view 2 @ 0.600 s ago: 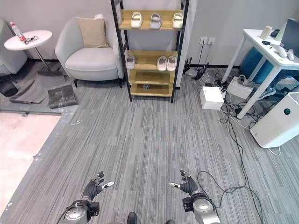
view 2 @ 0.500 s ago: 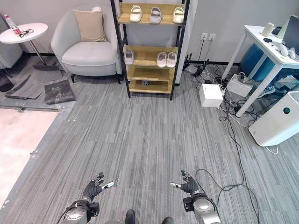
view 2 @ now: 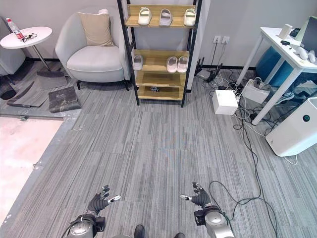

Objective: Arrange the slippers neatly on the shoe rack.

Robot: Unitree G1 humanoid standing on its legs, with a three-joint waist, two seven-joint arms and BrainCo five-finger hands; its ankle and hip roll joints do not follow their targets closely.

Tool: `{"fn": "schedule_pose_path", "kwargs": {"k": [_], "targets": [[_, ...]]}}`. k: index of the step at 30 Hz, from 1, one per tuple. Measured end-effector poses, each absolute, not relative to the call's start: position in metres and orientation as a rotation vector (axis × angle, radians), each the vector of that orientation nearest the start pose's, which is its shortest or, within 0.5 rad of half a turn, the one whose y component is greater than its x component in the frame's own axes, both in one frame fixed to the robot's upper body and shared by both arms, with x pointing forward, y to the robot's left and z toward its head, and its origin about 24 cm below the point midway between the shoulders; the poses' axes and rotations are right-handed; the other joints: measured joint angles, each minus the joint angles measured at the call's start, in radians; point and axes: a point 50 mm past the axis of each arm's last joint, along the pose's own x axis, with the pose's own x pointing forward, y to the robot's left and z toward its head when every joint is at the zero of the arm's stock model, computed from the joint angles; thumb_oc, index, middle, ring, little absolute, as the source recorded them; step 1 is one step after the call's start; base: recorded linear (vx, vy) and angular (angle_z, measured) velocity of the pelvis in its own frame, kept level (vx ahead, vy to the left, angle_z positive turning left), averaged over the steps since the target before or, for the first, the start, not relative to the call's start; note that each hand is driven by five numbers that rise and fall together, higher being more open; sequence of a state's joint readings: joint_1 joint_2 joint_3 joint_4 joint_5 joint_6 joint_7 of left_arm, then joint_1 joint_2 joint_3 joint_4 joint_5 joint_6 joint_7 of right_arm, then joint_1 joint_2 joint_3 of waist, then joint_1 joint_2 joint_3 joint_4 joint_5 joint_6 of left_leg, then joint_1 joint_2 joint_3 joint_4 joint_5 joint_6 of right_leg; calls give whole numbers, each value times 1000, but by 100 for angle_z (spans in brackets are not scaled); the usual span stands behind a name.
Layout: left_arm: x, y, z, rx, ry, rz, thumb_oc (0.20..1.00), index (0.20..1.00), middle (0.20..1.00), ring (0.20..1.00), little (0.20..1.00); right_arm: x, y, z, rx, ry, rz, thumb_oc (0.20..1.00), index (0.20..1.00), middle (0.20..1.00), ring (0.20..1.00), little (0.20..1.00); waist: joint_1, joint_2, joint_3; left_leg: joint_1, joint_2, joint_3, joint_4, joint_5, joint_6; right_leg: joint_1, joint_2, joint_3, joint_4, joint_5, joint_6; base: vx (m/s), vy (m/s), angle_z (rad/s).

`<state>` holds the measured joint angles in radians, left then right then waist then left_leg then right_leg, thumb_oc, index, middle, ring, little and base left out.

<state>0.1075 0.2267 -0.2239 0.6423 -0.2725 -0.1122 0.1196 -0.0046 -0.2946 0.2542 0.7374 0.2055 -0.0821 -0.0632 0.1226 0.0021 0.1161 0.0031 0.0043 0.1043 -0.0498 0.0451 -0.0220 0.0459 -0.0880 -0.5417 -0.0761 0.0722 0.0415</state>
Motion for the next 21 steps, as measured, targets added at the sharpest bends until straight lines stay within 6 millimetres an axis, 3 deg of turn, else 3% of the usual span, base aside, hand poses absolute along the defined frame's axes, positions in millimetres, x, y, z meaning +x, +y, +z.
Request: {"fn": "schedule_pose_path", "kwargs": {"k": [13,21], "targets": [[164,191,-107,55,668,90,1000,1000,1000,1000,1000,184,-208,-105,-196,692,-3,1000,1000,1000,1000,1000,-1,2,5,14,-2,14,-9,5,6,4,0,10,-6,10,-8,0,-3,-2],[163,192,-107,55,672,91,1000,1000,1000,1000,1000,185,-207,-104,-196,688,-2,1000,1000,1000,1000,1000,-2,4,6,17,-3,11,-10,5,6,14,-1,2,-6,1,4,3,-1,2]]}}
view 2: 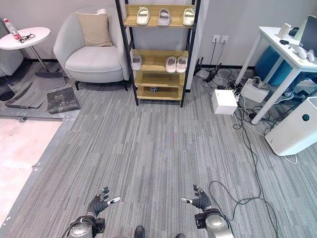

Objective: Arrange the slippers neatly on the shoe rack.

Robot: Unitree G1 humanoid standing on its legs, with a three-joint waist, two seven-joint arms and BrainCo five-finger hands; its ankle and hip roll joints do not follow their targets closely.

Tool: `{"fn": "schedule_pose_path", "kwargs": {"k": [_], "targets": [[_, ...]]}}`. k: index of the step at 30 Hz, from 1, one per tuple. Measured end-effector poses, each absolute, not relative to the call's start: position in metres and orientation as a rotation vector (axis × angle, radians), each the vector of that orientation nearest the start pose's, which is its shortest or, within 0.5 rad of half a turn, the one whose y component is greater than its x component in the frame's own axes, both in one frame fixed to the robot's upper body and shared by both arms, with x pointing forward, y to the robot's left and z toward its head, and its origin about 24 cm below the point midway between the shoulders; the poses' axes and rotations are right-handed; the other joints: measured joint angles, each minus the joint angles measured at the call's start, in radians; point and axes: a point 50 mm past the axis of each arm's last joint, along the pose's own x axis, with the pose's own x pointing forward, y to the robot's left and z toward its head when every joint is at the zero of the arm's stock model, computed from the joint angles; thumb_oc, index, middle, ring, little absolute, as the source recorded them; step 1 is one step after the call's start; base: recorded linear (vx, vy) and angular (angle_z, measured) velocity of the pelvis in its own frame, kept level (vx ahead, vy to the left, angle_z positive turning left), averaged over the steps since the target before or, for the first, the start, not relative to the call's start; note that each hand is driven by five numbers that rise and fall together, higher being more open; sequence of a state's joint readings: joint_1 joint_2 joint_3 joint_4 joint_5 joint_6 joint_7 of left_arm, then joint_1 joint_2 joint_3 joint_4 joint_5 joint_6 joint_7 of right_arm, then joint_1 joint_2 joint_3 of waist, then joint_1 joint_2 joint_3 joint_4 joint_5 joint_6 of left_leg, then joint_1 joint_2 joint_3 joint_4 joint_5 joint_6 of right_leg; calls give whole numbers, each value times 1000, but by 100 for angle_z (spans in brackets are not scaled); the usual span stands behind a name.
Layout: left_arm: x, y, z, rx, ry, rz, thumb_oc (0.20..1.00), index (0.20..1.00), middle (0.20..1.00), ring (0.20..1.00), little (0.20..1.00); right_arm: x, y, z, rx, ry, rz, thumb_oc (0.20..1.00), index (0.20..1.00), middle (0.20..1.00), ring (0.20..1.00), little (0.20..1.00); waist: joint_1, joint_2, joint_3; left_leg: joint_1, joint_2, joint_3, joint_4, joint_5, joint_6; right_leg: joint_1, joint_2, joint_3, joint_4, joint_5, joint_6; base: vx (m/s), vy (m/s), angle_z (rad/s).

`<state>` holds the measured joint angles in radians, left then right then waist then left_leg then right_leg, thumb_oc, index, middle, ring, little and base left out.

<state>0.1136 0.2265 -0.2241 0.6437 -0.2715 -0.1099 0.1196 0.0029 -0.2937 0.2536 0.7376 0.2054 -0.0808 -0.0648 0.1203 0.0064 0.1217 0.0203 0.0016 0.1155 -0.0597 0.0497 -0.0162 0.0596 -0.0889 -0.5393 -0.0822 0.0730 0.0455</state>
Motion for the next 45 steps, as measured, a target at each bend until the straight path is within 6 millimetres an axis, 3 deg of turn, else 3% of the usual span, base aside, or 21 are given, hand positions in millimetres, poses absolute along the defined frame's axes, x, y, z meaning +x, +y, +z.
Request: {"fn": "schedule_pose_path", "kwargs": {"k": [31,33,34,35,36,37,38,41,43,45], "targets": [[158,190,-111,35,698,93,1000,1000,1000,1000,1000,186,-207,-104,-195,689,-1,1000,1000,1000,1000,1000,7,-7,12,-6,-3,-1,4,-1,2,-19,-9,7,34,-8,4,1,28,-1],[159,190,-111,37,697,93,1000,1000,1000,1000,1000,186,-207,-103,-195,687,-2,1000,1000,1000,1000,1000,4,-12,19,-9,-5,0,9,-6,9,-44,-26,11,95,-28,12,7,172,2],[160,191,-110,40,694,92,1000,1000,1000,1000,1000,189,-207,-102,-197,679,-5,1000,1000,1000,1000,1000,2,-14,33,-14,-5,-6,23,-13,20,-91,-64,16,223,-86,25,52,238,9],[164,192,-109,46,687,92,1000,1000,1000,1000,1000,190,-205,-102,-195,677,-3,1000,1000,1000,1000,1000,-10,-30,44,-15,-19,-6,26,-31,36,-126,-98,21,311,-107,37,148,306,11],[164,190,-109,42,690,90,1000,1000,1000,1000,1000,197,-207,-98,-205,659,-5,1000,1000,1000,1000,1000,-14,-15,79,3,-18,-7,29,-18,53,-174,-142,39,464,-122,59,185,145,2],[163,194,-109,51,693,95,1000,1000,1000,1000,1000,197,-202,-99,-196,657,3,1000,1000,1000,1000,1000,-33,-21,100,37,-35,-24,22,-32,83,-257,-182,108,635,-151,113,223,62,9],[160,197,-112,60,712,105,1000,1000,1000,1000,1000,197,-199,-99,-185,656,6,1000,1000,1000,1000,1000,-33,-28,104,48,-36,-27,21,-33,84,-276,-189,145,644,-179,117,193,-35,7],[158,201,-113,72,721,109,1000,1000,1000,1000,1000,196,-198,-100,-179,660,4,1000,1000,1000,1000,1000,-38,-49,114,53,-55,-26,18,-33,89,-276,-215,145,413,-156,134,232,-89,11],[159,200,-113,72,724,106,1000,1000,1000,1000,1000,195,-198,-100,-178,662,4,1000,1000,1000,1000,1000,-40,-61,126,52,-58,-48,17,-45,83,-285,-232,172,200,-68,165,244,-63,14],[161,200,-113,72,721,104,1000,1000,1000,1000,1000,196,-198,-100,-176,659,3,1000,1000,1000,1000,1000,-52,-66,132,54,-53,-62,16,-47,77,-275,-233,206,95,-10,175,212,-29,31]]}}
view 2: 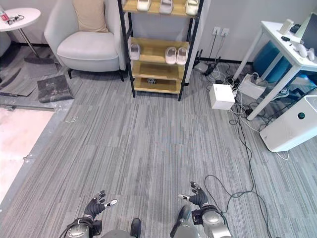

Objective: Arrange the slippers neatly on the shoe rack.

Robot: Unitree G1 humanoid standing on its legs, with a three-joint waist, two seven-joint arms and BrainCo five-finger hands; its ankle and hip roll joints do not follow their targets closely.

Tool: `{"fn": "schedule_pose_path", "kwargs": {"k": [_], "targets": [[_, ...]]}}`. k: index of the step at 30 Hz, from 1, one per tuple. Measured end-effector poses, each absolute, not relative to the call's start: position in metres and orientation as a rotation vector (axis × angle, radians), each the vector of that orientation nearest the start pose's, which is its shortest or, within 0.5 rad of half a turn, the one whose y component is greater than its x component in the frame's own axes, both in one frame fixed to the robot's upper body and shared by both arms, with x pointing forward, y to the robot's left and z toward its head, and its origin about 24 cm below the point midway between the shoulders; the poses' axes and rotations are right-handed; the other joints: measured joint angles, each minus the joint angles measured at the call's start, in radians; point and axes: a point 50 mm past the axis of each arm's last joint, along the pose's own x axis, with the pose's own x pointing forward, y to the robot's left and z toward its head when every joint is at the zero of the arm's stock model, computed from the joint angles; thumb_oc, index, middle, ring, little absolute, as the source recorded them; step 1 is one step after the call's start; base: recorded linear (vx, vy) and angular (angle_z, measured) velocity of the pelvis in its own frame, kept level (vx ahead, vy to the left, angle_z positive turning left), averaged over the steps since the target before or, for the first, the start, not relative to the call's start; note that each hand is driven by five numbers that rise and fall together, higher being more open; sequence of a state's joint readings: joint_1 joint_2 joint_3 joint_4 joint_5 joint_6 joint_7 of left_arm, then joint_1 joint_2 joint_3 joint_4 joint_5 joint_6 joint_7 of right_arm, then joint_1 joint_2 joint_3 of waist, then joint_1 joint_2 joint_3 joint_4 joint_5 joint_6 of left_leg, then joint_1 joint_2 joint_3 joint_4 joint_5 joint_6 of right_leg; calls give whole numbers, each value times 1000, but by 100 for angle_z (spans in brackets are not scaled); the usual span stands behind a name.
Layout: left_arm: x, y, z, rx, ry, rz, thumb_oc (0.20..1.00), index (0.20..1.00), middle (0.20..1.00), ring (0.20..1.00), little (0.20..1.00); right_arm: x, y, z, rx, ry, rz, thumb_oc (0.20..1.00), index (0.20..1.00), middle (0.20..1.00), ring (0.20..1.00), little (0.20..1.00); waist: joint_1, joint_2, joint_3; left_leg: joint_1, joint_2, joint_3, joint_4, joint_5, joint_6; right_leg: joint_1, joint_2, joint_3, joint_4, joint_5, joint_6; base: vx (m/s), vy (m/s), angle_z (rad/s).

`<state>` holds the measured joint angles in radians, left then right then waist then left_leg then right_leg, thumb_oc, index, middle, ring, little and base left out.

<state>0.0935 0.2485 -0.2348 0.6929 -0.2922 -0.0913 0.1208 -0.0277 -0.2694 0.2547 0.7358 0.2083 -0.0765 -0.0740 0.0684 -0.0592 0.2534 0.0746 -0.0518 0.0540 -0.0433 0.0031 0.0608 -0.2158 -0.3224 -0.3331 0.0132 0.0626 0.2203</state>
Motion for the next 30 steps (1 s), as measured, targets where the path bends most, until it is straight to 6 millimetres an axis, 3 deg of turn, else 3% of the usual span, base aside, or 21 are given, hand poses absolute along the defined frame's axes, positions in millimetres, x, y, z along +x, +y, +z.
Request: {"fn": "schedule_pose_path", "kwargs": {"k": [3,4,7,9,11,12,13,14,15,16,18,19,20,22,24,25,26,27,28,29,30], "targets": [[165,202,-111,89,711,103,1000,1000,1000,1000,1000,191,-197,-103,-171,677,-3,1000,1000,1000,1000,1000,-20,-25,3,32,-2,-30,-10,-37,-55,30,-14,-7,-58,17,13,423,-29,29],[164,202,-113,90,722,103,1000,1000,1000,1000,1000,192,-199,-103,-168,679,-12,1000,1000,1000,1000,1000,-24,-19,2,42,7,-47,-12,-47,-71,41,-9,6,-61,67,1,422,-44,33],[167,189,-113,57,716,86,1000,1000,1000,1000,1000,192,-211,-100,-171,677,-50,1000,1000,1000,1000,1000,-43,27,-17,61,99,-49,-8,-64,-101,58,86,0,-40,94,-14,408,-73,18],[167,182,-114,45,713,73,1000,1000,1000,1000,1000,190,-220,-99,-195,680,-59,1000,1000,1000,1000,1000,-67,52,-36,68,157,-72,10,-105,-148,75,128,-35,-12,106,-50,534,-111,22],[171,181,-112,58,701,62,1000,1000,1000,1000,1000,188,-224,-99,-204,687,-64,1000,1000,1000,1000,1000,-69,44,-44,61,173,-72,37,-102,-154,76,147,-53,3,85,-86,354,-105,15],[173,184,-111,71,696,64,1000,1000,1000,1000,1000,187,-224,-100,-202,693,-63,1000,1000,1000,1000,1000,-68,23,-49,41,184,-76,105,-100,-170,93,161,-57,-1,81,-112,368,-142,6],[176,186,-109,78,687,63,1000,1000,1000,1000,1000,186,-223,-101,-200,694,-60,1000,1000,1000,1000,1000,-69,12,-50,26,183,-80,150,-99,-171,104,160,-59,-1,72,-112,368,-142,15],[177,190,-108,90,687,66,1000,1000,1000,1000,1000,186,-221,-101,-193,694,-56,1000,1000,1000,1000,1000,-62,-3,-51,-32,179,-87,278,-104,-211,120,160,-63,-3,54,-116,269,-140,20],[184,194,-104,107,666,67,1000,1000,1000,1000,1000,184,-219,-103,-183,703,-48,1000,1000,1000,1000,1000,-53,-31,-58,-152,176,-98,504,-84,-254,131,159,-70,-4,52,-152,234,-133,9],[181,198,-105,115,673,74,1000,1000,1000,1000,1000,188,-215,-102,-173,690,-40,1000,1000,1000,1000,1000,-25,-28,-64,-177,184,-115,570,-54,-292,141,173,-68,-2,31,-167,336,-168,-3],[183,201,-103,123,667,74,1000,1000,1000,1000,1000,191,-214,-100,-155,675,-42,1000,1000,1000,1000,1000,0,-35,-56,-255,187,-152,735,35,-306,169,196,-64,-10,13,-217,278,-71,-15],[182,204,-103,132,666,79,1000,1000,1000,1000,1000,195,-208,-100,-138,667,-35,1000,1000,1000,1000,1000,25,-44,-51,-316,180,-151,826,23,-296,192,201,-55,-35,0,-237,437,2,-3],[183,206,-102,138,664,78,1000,1000,1000,1000,1000,201,-205,-96,-133,648,-32,1000,1000,1000,1000,1000,22,-70,-41,-349,156,-117,778,-45,-254,206,197,-53,-61,3,-245,335,19,-2],[182,206,-101,138,663,75,1000,1000,1000,1000,1000,210,-200,-92,-122,621,-22,1000,1000,1000,1000,1000,28,-75,-22,-377,120,-61,599,-68,-200,220,199,-56,-73,4,-239,308,71,0],[181,205,-101,135,660,73,1000,1000,1000,1000,1000,215,-197,-90,-126,609,-8,1000,1000,1000,1000,1000,48,-69,-14,-382,106,-42,473,-35,-174,233,204,-47,-67,1,-228,327,112,-16],[181,207,-101,140,661,76,1000,1000,1000,1000,1000,214,-192,-90,-128,609,9,1000,1000,1000,1000,1000,49,-72,-13,-357,82,-50,280,-14,-147,263,203,-49,-94,-9,-216,369,118,-8],[183,206,-100,143,656,74,1000,1000,1000,1000,1000,214,-189,-91,-134,610,25,1000,1000,1000,1000,1000,51,-67,-13,-357,84,-62,203,3,-148,270,206,-34,-102,-35,-218,480,153,-20],[185,209,-99,147,652,82,1000,1000,1000,1000,1000,213,-184,-92,-156,617,65,1000,1000,1000,1000,1000,65,-56,-14,-331,107,-95,-22,64,-158,286,220,-18,-101,-49,-184,333,121,-32],[185,208,-99,145,655,82,1000,1000,1000,1000,1000,213,-184,-92,-156,613,69,1000,1000,1000,1000,1000,68,-39,-13,-338,123,-99,-41,66,-167,301,228,-16,-102,-56,-169,341,144,-42],[183,208,-100,145,663,82,1000,1000,1000,1000,1000,212,-184,-93,-152,619,62,1000,1000,1000,1000,1000,76,-20,-11,-336,135,-85,-16,137,-181,325,229,-4,-102,-74,-142,368,173,-41],[182,214,-100,155,666,93,1000,1000,1000,1000,1000,211,-178,-94,-145,624,77,1000,1000,1000,1000,1000,88,-53,-25,-336,109,-55,10,143,-182,321,199,24,-101,-103,-121,389,188,-46]]}}
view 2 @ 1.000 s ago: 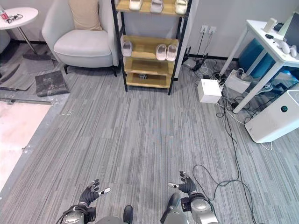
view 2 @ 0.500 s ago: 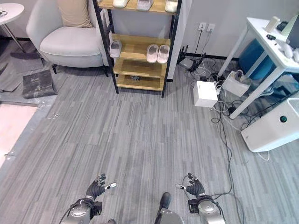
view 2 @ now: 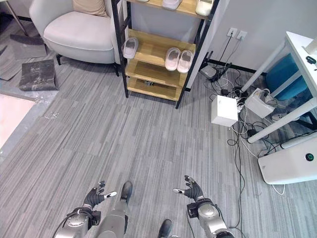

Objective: Arrange the slippers neatly on the shoe rack.

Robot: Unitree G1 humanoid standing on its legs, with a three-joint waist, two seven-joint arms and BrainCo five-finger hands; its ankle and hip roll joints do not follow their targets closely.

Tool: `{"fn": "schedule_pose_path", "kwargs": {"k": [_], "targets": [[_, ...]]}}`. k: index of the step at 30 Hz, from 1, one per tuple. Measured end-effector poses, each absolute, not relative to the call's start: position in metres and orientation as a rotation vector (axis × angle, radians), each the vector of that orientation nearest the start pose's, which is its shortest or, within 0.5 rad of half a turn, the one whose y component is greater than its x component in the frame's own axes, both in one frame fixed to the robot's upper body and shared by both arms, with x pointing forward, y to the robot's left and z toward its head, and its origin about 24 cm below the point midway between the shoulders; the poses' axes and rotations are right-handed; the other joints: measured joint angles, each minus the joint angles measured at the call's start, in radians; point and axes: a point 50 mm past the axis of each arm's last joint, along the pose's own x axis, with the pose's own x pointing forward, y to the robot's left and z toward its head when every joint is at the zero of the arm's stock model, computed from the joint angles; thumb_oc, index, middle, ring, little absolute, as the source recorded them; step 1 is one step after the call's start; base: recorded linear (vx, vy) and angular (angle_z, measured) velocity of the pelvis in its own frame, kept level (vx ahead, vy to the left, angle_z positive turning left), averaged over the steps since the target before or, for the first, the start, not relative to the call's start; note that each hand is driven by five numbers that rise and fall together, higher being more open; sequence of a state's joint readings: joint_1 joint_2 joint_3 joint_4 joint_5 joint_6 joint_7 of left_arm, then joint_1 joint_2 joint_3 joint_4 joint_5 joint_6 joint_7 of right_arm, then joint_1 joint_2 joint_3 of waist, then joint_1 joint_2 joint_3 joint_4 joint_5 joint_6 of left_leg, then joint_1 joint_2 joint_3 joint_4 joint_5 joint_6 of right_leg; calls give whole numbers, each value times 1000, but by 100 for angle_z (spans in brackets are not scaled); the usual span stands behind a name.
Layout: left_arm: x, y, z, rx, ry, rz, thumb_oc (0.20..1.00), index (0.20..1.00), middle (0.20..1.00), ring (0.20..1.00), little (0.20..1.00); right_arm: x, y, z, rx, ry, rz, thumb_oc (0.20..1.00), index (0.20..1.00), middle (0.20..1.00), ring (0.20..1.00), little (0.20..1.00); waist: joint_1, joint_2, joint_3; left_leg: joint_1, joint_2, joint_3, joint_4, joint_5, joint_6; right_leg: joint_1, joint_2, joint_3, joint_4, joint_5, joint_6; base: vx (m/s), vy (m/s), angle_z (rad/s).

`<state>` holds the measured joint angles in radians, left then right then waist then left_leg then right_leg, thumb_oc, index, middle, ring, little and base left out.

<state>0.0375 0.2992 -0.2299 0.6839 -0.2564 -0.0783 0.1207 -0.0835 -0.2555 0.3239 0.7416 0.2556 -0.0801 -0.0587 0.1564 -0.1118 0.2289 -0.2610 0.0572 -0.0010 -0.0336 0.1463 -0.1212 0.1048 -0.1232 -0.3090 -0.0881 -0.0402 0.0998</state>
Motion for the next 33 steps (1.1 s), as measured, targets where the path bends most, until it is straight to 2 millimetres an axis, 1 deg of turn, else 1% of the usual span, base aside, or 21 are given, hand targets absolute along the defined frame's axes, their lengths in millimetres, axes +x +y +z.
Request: {"fn": "schedule_pose_path", "kwargs": {"k": [2,5,6,8,10,12,14,15,16,18,19,21,23,24,25,26,27,28,30,32,33], "targets": [[182,223,-97,169,660,114,1000,1000,1000,1000,1000,216,-171,-91,-129,603,88,1000,1000,1000,1000,1000,7,-17,-10,15,-25,27,2,-2,4,-6,-17,12,26,-18,29,273,137,-44],[185,237,-91,196,641,139,1000,1000,1000,1000,1000,224,-162,-87,-112,577,103,1000,1000,1000,1000,1000,23,-39,-26,61,-82,91,24,-32,100,7,-24,-27,67,-22,36,534,454,-36],[185,236,-91,193,642,144,1000,1000,1000,1000,1000,223,-161,-89,-102,584,103,1000,1000,1000,1000,1000,26,-44,-23,73,-88,109,24,-61,140,-11,-46,-23,130,-37,70,313,311,-38],[178,231,-98,184,677,139,1000,1000,1000,1000,1000,224,-163,-89,-96,595,90,1000,1000,1000,1000,1000,10,9,-13,134,-61,125,27,-69,160,-142,-94,-21,497,-50,119,311,283,-29],[175,224,-101,185,688,109,1000,1000,1000,1000,1000,206,-163,-101,-84,650,81,1000,1000,1000,1000,1000,-18,13,-14,199,-84,105,25,-107,186,-203,-162,-18,752,-9,166,338,242,35],[181,221,-97,182,660,97,1000,1000,1000,1000,1000,203,-165,-102,-82,657,76,1000,1000,1000,1000,1000,-28,4,-22,227,-92,84,25,-138,219,-254,-174,-11,824,-12,171,248,104,20],[183,218,-96,183,655,87,1000,1000,1000,1000,1000,212,-171,-96,-71,628,40,1000,1000,1000,1000,1000,-41,18,-18,235,-92,71,24,-144,228,-318,-180,-62,798,-48,145,410,-10,11],[184,210,-99,171,661,69,1000,1000,1000,1000,1000,209,-179,-96,-90,630,29,1000,1000,1000,1000,1000,-68,46,-13,258,-97,51,25,-170,222,-345,-178,-89,643,-60,127,595,-123,32],[186,208,-100,165,664,71,1000,1000,1000,1000,1000,209,-186,-96,-107,633,20,1000,1000,1000,1000,1000,-75,70,-5,273,-98,38,26,-183,214,-358,-170,-118,362,-17,90,465,-136,46],[189,207,-99,165,657,65,1000,1000,1000,1000,1000,200,-191,-99,-105,652,3,1000,1000,1000,1000,1000,-103,78,-1,280,-105,4,26,-181,190,-354,-148,-58,78,48,109,429,-71,67],[192,206,-97,164,648,60,1000,1000,1000,1000,1000,192,-191,-104,-104,679,-2,1000,1000,1000,1000,1000,-109,70,-2,301,-119,-15,25,-197,178,-396,-165,-37,11,105,109,375,-19,62],[188,208,-100,169,664,64,1000,1000,1000,1000,1000,189,-189,-106,-104,695,5,1000,1000,1000,1000,1000,-113,56,2,340,-127,-15,25,-203,178,-416,-174,-41,39,150,97,348,-19,50],[181,207,-103,163,681,63,1000,1000,1000,1000,1000,184,-192,-108,-104,706,-5,1000,1000,1000,1000,1000,-128,45,-12,386,-117,-19,23,-270,159,-413,-140,-44,127,144,96,397,-20,47],[175,214,-106,180,702,73,1000,1000,1000,1000,1000,182,-191,-110,-90,715,-15,1000,1000,1000,1000,1000,-120,11,-21,420,-133,-25,23,-293,130,-383,-132,-19,134,154,51,545,-32,27],[172,213,-108,178,715,73,1000,1000,1000,1000,1000,178,-193,-112,-88,727,-23,1000,1000,1000,1000,1000,-122,6,-27,428,-128,-25,31,-301,117,-373,-122,-7,120,223,0,698,-46,17],[167,206,-112,156,730,68,1000,1000,1000,1000,1000,178,-199,-112,-92,731,-45,1000,1000,1000,1000,1000,-123,34,-34,450,-92,-32,27,-313,101,-356,-91,-19,126,247,-21,683,-54,7],[163,199,-115,134,744,60,1000,1000,1000,1000,1000,181,-206,-112,-103,738,-62,1000,1000,1000,1000,1000,-130,79,-44,464,-33,-49,35,-337,77,-334,-41,-32,147,214,-32,460,-67,11],[166,195,-114,123,735,51,1000,1000,1000,1000,1000,178,-210,-114,-97,756,-83,1000,1000,1000,1000,1000,-136,86,-50,473,3,-55,78,-336,72,-304,-4,-50,162,184,-52,461,-81,12],[169,195,-113,123,726,50,1000,1000,1000,1000,1000,180,-215,-111,-107,746,-89,1000,1000,1000,1000,1000,-139,74,-61,441,21,-55,189,-323,53,-278,13,-71,177,174,-116,418,-94,5],[175,194,-110,125,713,44,1000,1000,1000,1000,1000,184,-219,-107,-117,725,-95,1000,1000,1000,1000,1000,-148,68,-67,404,29,-84,288,-295,4,-238,23,-87,158,138,-101,293,-94,18],[180,194,-108,128,698,44,1000,1000,1000,1000,1000,181,-220,-109,-104,738,-104,1000,1000,1000,1000,1000,-149,55,-70,328,23,-93,479,-280,-47,-181,30,-104,117,132,-118,195,-109,15]]}}
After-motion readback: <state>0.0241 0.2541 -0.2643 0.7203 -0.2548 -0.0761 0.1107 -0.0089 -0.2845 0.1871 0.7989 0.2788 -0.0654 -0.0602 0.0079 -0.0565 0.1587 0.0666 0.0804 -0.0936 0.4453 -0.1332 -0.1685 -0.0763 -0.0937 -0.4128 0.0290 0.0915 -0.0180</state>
